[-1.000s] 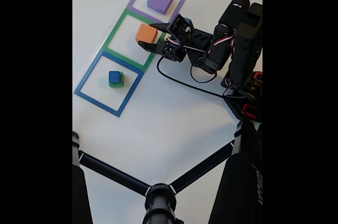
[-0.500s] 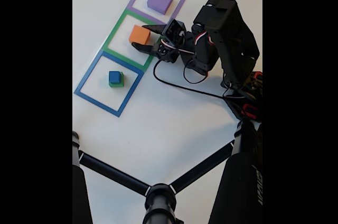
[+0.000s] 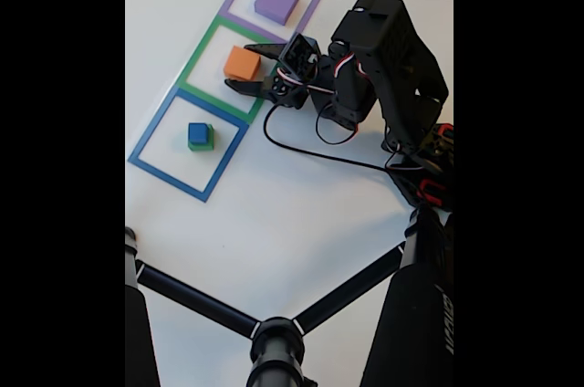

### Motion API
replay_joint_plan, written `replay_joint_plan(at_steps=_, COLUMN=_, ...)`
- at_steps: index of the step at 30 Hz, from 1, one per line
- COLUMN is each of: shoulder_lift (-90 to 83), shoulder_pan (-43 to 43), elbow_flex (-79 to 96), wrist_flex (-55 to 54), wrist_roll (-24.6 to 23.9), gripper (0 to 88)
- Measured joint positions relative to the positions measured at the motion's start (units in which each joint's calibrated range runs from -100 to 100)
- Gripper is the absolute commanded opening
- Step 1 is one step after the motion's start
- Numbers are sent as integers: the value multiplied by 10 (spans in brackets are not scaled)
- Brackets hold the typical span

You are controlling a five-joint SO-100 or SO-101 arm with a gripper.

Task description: Tower of hanoi

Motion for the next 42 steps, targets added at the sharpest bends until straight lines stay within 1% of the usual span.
replay_joint_plan(at_steps=3, shoulder_lift=-15, shoulder_pan=1, elbow_flex=6, wrist_flex=2, wrist_roll=0, gripper=272)
replay_joint_plan(at_steps=6, shoulder_lift=-73, shoulder_pan=6, elbow_flex=35, wrist_flex=21, wrist_roll=0, gripper=278)
replay_joint_plan(at_steps=9, shoulder_lift=-173, shoulder_pan=21, elbow_flex=73, wrist_flex=86, wrist_roll=2, gripper=277)
replay_joint_plan(at_steps=11, shoulder_lift=-261, shoulder_pan=34, elbow_flex=84, wrist_flex=159, wrist_roll=4, gripper=247)
replay_joint_plan(at_steps=16, shoulder_lift=-506, shoulder_pan=75, elbow_flex=85, wrist_flex=428, wrist_roll=2, gripper=119)
replay_joint_plan(at_steps=20, shoulder_lift=-690, shoulder_pan=74, elbow_flex=63, wrist_flex=672, wrist_roll=4, gripper=39)
replay_joint_plan(at_steps=23, shoulder_lift=-792, shoulder_pan=57, elbow_flex=-9, wrist_flex=871, wrist_roll=2, gripper=4)
replay_joint_plan(at_steps=25, shoulder_lift=-842, shoulder_pan=36, elbow_flex=-73, wrist_flex=1011, wrist_roll=2, gripper=1)
replay_joint_plan(at_steps=28, shoulder_lift=-892, shoulder_pan=12, elbow_flex=-178, wrist_flex=1216, wrist_roll=2, gripper=1)
replay_joint_plan(at_steps=31, shoulder_lift=-917, shoulder_pan=-32, elbow_flex=-288, wrist_flex=1389, wrist_roll=4, gripper=1)
replay_joint_plan(at_steps=34, shoulder_lift=-923, shoulder_pan=-56, elbow_flex=-402, wrist_flex=1525, wrist_roll=4, gripper=1)
replay_joint_plan(at_steps=37, shoulder_lift=-925, shoulder_pan=-89, elbow_flex=-511, wrist_flex=1637, wrist_roll=4, gripper=1)
replay_joint_plan(at_steps=40, shoulder_lift=-932, shoulder_pan=-111, elbow_flex=-590, wrist_flex=1711, wrist_roll=4, gripper=1)
replay_joint_plan(at_steps=42, shoulder_lift=-937, shoulder_pan=-129, elbow_flex=-617, wrist_flex=1736, wrist_roll=4, gripper=1)
